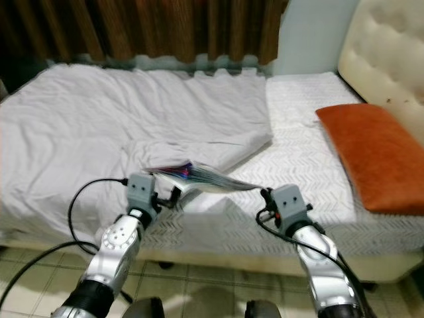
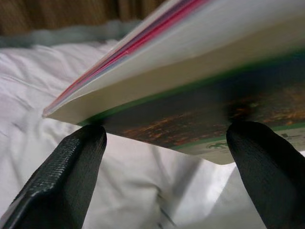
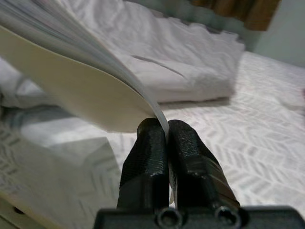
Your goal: Clean up the room
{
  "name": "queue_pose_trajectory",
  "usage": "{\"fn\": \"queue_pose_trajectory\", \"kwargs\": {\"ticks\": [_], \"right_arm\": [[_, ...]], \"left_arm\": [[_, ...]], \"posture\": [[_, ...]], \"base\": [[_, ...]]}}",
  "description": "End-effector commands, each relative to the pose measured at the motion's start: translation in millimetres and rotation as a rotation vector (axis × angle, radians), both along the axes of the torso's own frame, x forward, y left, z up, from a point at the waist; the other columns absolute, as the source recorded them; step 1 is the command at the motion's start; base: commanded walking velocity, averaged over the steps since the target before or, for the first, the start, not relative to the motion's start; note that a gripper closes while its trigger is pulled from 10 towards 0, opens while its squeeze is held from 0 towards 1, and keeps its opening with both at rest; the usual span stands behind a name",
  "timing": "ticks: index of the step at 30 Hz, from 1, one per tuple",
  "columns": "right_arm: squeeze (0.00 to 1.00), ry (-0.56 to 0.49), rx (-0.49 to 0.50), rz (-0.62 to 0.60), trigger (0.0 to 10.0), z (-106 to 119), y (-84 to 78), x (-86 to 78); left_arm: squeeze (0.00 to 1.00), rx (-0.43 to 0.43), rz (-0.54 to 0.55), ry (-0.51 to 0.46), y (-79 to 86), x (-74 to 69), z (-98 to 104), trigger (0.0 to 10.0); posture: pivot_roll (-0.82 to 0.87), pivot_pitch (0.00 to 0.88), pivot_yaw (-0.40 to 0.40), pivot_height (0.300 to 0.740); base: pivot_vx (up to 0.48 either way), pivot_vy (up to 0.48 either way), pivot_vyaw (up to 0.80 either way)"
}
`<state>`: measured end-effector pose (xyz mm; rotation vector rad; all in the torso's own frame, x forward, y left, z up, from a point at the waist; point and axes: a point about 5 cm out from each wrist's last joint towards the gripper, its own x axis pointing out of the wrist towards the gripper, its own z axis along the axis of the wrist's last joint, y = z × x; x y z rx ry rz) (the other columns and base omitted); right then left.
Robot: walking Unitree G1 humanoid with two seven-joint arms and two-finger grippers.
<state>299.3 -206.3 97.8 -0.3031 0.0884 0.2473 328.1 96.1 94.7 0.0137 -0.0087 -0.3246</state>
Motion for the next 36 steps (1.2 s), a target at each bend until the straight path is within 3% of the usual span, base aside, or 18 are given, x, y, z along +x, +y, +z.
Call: {"fn": "queue_pose_trajectory", "kwargs": {"ticks": [1, 12, 13, 14, 36], "right_arm": [[0.00, -0.029, 0.023, -0.018, 0.0, 3, 0.4, -0.7], [0.00, -0.005, 0.068, -0.027, 0.0, -9, 11.4, -9.3], [0.00, 0.005, 0.066, -0.032, 7.8, -11, 11.3, -10.8], [0.00, 0.012, 0.065, -0.030, 10.0, -13, 12.2, -12.4], [0.00, 0.051, 0.077, -0.065, 10.0, -20, 7.0, -18.2]], "left_arm": [[0.00, -0.005, -0.036, -0.030, -8.8, 4.9, 9, 10.0], [0.00, 0.003, -0.072, -0.045, -10.4, 5.0, 8, 10.0], [0.00, 0.006, -0.079, -0.045, -10.9, 4.0, 7, 10.0], [0.00, 0.002, -0.085, -0.039, -11.0, 3.0, 6, 10.0], [0.00, 0.013, -0.123, -0.018, -19.4, -3.4, -4, 10.0]], "posture": [[-0.12, 0.009, 0.075, 0.614], [-0.11, 0.017, 0.081, 0.614], [-0.12, 0.026, 0.083, 0.614], [-0.12, 0.026, 0.083, 0.614], [-0.13, 0.037, 0.069, 0.614]], "base": [[0.334, -0.341, 0.54], [0.353, -0.320, 0.53], [0.000, 0.000, 0.00], [0.000, 0.000, 0.00], [0.000, 0.000, -0.70]]}}
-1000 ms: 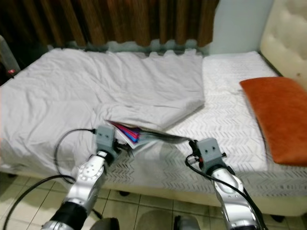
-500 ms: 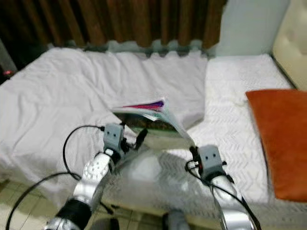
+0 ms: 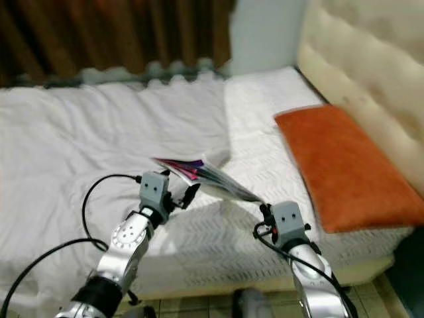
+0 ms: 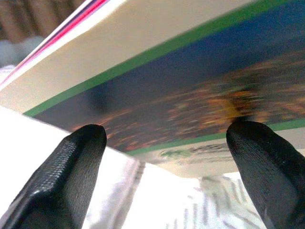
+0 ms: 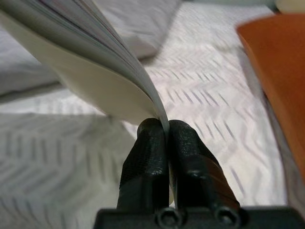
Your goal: Clean up the room
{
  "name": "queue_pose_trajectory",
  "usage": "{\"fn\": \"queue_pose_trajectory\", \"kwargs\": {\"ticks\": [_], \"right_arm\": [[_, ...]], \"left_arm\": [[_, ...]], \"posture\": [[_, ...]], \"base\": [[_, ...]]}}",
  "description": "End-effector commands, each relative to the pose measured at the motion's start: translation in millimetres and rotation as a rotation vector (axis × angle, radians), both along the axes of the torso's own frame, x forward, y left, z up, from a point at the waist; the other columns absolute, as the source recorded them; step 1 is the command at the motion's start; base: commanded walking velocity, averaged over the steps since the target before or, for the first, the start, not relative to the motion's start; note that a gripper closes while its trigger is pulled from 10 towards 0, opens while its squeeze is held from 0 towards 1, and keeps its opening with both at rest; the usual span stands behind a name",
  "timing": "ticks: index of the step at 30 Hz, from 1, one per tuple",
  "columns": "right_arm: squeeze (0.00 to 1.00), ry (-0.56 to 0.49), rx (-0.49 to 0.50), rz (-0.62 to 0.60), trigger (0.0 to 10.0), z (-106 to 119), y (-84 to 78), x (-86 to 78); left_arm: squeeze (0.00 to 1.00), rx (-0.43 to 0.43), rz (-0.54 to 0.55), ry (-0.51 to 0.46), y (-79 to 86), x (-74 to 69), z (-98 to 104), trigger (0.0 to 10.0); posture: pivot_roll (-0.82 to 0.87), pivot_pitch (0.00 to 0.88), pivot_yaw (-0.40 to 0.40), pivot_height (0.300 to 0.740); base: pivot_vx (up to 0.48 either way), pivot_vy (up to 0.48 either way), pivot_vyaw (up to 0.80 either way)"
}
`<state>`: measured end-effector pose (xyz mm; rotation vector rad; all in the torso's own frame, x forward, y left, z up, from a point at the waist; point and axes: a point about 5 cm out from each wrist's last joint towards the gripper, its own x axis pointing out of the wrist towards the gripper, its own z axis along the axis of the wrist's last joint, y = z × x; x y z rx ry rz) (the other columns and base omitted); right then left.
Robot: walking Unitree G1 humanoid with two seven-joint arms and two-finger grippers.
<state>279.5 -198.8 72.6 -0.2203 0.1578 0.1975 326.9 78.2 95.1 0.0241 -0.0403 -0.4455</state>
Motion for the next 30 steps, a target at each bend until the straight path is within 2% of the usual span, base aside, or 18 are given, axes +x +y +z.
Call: {"fn": "queue_pose_trajectory", "kwargs": {"ticks": [1, 3, 10, 11, 15, 18, 28, 29, 30], "right_arm": [[0.00, -0.018, 0.000, 0.000, 10.0, 6, 0.0, 1.8], [0.00, -0.021, -0.002, 0.003, 10.0, 6, 1.1, 2.6], [0.00, 0.006, 0.018, 0.030, 10.0, 5, 4.5, 6.2], [0.00, 0.011, 0.019, 0.039, 10.0, 5, 5.5, 6.5], [0.00, 0.019, 0.025, 0.051, 10.0, 5, 7.0, 6.8], [0.00, 0.023, 0.016, 0.072, 10.0, 6, 9.1, 8.2], [0.00, 0.015, 0.008, 0.099, 10.0, 11, 13.6, 16.5], [0.00, 0.012, 0.017, 0.099, 10.0, 13, 15.5, 20.1], [0.00, 0.026, 0.083, 0.092, 10.0, 16, 18.3, 24.8]], "left_arm": [[0.00, 0.010, 0.000, 0.015, -1.6, -2.5, -5, 10.0], [0.00, 0.013, 0.005, 0.017, -1.8, -3.6, -6, 10.0], [0.00, 0.018, 0.051, 0.004, -1.9, -5.5, -6, 10.0], [0.00, -0.009, 0.062, 0.001, -2.0, -6.3, -5, 10.0], [0.00, -0.025, 0.083, -0.005, -2.0, -8.0, -5, 10.0], [0.00, -0.044, 0.141, 0.004, -1.0, -10.6, -6, 10.0], [0.00, -0.053, 0.162, 0.012, 2.5, -9.8, -6, 10.0], [0.00, -0.063, 0.169, 0.024, 3.5, -9.3, -7, 10.0], [0.00, -0.083, 0.183, 0.026, 5.6, -8.4, -6, 10.0]], "posture": [[-0.13, 0.037, 0.069, 0.614], [-0.13, 0.038, 0.067, 0.614], [-0.12, 0.045, 0.060, 0.614], [-0.12, 0.047, 0.058, 0.614], [-0.12, 0.048, 0.055, 0.614], [-0.12, 0.052, 0.049, 0.614], [-0.11, 0.062, 0.045, 0.635], [-0.11, 0.062, 0.045, 0.635], [-0.10, 0.075, 0.047, 0.635]], "base": [[0.000, 0.000, -0.72], [0.000, 0.000, -0.72], [0.000, 0.000, 0.00], [0.000, 0.000, 0.00], [0.000, -0.418, 0.00], [0.160, -0.414, 0.00], [0.169, -0.412, 0.15], [0.352, 0.000, 0.00], [0.000, 0.000, 0.00]]}}
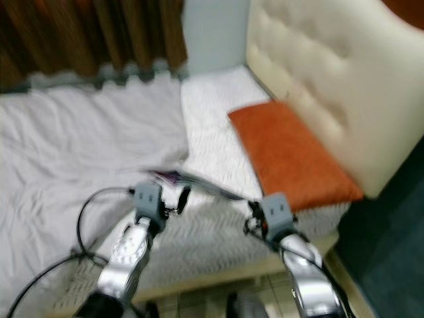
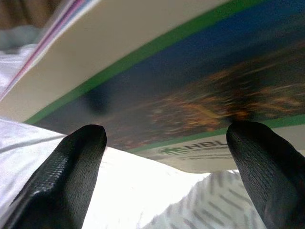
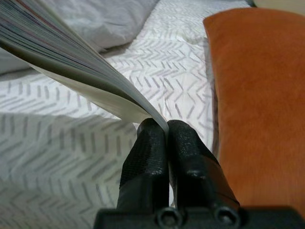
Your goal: Clean up the room
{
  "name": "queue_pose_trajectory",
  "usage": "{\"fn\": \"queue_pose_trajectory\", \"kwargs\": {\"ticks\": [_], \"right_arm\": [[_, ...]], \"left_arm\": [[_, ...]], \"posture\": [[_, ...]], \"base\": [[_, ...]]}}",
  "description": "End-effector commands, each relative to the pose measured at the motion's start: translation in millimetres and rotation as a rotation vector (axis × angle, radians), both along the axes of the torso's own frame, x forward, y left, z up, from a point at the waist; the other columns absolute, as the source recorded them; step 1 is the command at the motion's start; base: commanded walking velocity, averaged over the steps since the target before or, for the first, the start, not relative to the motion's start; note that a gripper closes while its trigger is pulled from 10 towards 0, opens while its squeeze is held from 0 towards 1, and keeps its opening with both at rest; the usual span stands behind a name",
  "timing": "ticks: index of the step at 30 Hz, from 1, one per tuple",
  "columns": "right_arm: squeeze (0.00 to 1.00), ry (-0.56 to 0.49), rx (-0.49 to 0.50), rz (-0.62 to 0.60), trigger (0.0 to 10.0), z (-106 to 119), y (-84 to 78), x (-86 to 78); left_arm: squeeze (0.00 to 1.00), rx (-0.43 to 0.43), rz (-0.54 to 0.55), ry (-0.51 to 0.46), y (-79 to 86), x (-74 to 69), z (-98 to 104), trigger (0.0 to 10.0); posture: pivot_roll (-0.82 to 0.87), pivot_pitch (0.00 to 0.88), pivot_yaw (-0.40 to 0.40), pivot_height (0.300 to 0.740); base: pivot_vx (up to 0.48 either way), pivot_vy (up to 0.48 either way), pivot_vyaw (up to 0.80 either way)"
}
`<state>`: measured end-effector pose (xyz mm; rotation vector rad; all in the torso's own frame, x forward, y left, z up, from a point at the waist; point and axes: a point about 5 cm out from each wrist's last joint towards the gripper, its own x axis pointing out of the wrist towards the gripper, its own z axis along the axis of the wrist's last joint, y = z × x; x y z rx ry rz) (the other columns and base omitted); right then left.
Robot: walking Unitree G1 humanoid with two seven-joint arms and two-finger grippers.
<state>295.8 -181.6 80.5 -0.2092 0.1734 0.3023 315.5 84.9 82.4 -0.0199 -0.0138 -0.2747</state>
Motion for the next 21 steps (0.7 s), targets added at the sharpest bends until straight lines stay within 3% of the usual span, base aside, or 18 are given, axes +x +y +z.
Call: {"fn": "queue_pose_trajectory", "kwargs": {"ticks": [1, 6, 9, 12, 17, 21], "right_arm": [[0.00, 0.014, 0.111, -0.014, 10.0, 9, 2.8, 10.6], [0.00, 0.059, 0.411, -0.018, 10.0, 26, 18.0, 40.3], [0.00, 0.073, 0.461, -0.015, 10.0, 31, 24.4, 53.1], [0.00, 0.128, 0.566, -0.010, 10.0, 37, 35.4, 70.4], [0.00, 0.255, 0.682, 0.004, 10.0, 28, 50.1, 76.7], [0.00, 0.290, 0.752, -0.032, 10.0, 26, 52.3, 79.0]], "left_arm": [[0.00, -0.052, 0.021, -0.015, 0.0, 3.3, 8, 10.0], [0.00, 0.038, -0.021, -0.038, -1.3, 2.9, 13, 10.0], [0.00, 0.083, -0.058, -0.052, -1.3, 1.8, 16, 10.0], [0.00, 0.107, -0.091, -0.025, 9.3, -1.9, 19, 10.0], [0.00, 0.112, -0.121, 0.027, 25.2, -16.1, 20, 10.0], [0.00, 0.130, -0.124, 0.028, 28.2, -25.0, 23, 10.0]], "posture": [[-0.10, 0.075, 0.047, 0.635], [-0.06, 0.146, 0.053, 0.635], [-0.03, 0.191, 0.058, 0.635], [0.03, 0.271, 0.067, 0.635], [0.10, 0.356, 0.087, 0.635], [0.12, 0.384, 0.086, 0.635]], "base": [[0.000, 0.000, 0.00], [0.000, 0.000, 0.00], [0.000, 0.000, 0.00], [0.000, 0.000, 0.00], [0.000, 0.000, 0.00], [0.000, 0.000, 0.00]]}}
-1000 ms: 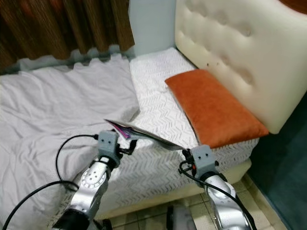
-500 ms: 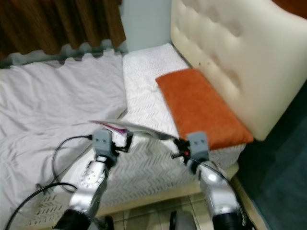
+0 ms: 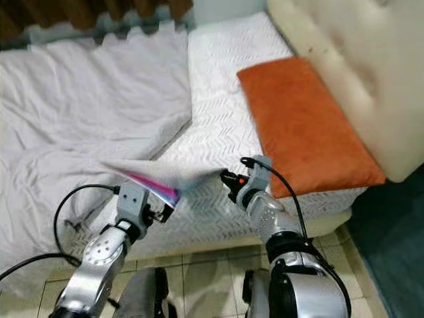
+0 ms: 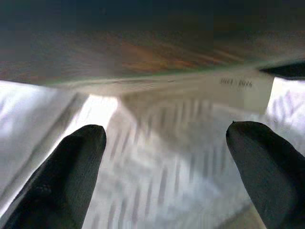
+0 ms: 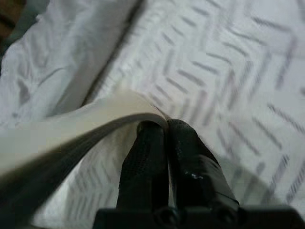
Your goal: Clean up the room
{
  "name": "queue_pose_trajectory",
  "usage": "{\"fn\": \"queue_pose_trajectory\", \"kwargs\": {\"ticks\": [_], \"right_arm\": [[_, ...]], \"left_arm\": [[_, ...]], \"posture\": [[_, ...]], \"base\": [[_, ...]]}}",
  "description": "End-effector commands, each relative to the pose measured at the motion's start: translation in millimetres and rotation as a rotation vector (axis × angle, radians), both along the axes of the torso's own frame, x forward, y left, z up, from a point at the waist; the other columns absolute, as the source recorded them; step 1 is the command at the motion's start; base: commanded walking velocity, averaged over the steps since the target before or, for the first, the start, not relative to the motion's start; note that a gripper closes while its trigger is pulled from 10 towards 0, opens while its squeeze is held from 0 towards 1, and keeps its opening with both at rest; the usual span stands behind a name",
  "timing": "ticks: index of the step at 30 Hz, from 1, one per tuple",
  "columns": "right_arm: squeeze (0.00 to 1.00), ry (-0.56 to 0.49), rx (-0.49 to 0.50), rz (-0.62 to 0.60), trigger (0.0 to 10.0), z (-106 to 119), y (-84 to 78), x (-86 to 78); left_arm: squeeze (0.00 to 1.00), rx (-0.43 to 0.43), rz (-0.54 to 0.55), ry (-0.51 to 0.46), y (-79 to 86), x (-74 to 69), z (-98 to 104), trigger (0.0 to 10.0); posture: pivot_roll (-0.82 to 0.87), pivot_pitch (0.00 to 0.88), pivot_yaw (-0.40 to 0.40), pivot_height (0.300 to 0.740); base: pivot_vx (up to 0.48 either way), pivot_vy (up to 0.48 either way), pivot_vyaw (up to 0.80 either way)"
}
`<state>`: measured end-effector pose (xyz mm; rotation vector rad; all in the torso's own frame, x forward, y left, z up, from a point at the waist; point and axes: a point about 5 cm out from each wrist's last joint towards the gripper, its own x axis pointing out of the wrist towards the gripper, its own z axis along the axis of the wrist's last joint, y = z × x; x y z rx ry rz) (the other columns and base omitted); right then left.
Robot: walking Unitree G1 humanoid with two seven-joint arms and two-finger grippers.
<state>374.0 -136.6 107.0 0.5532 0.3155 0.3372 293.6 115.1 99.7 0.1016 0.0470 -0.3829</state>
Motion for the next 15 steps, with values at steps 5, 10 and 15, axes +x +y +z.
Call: {"fn": "queue_pose_trajectory", "kwargs": {"ticks": [5, 10, 15], "right_arm": [[0.00, 0.140, 0.179, -0.016, 10.0, -5, 11.0, 0.7], [0.00, 0.152, 0.249, -0.035, 10.0, 6, -3.1, 5.9], [0.00, 0.123, 0.215, -0.045, 10.0, 17, -12.2, 11.1]], "left_arm": [[0.00, -0.017, -0.014, 0.030, -1.0, -19.7, 3, 10.0], [0.00, -0.035, -0.026, 0.057, -3.0, -29.4, 4, 10.0], [0.00, -0.047, -0.037, 0.074, -6.9, -32.4, 3, 10.0]], "posture": [[0.13, 0.385, 0.084, 0.635], [0.11, 0.365, 0.082, 0.635], [0.10, 0.355, 0.082, 0.635]], "base": [[0.000, 0.000, 0.00], [0.000, 0.000, 0.00], [0.000, 0.000, 0.00]]}}
